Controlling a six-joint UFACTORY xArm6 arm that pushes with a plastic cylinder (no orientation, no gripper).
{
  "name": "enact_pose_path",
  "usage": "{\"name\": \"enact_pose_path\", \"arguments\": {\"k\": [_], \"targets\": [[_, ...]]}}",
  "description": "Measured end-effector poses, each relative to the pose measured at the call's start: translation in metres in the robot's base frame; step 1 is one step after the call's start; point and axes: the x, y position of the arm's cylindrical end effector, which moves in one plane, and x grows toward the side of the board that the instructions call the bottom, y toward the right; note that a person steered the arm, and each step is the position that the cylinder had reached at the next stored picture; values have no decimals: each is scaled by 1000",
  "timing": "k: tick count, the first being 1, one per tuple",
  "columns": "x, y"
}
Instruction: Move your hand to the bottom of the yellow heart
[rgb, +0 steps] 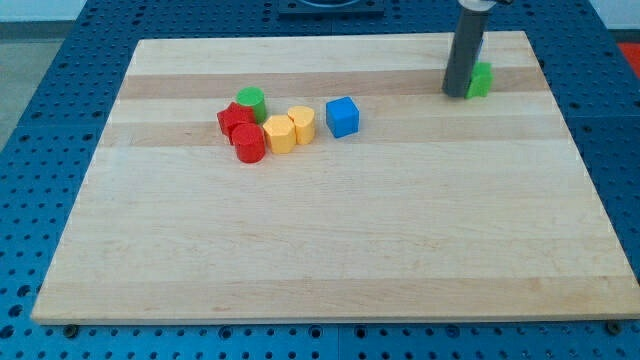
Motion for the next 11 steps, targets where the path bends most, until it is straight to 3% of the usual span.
{"name": "enact_pose_path", "arguments": {"k": [1,2,3,4,5,7,9,11], "targets": [[-11,9],[19,24],[80,24],[151,-32],[159,-105],[159,-177],[159,-200],[118,-200]]}}
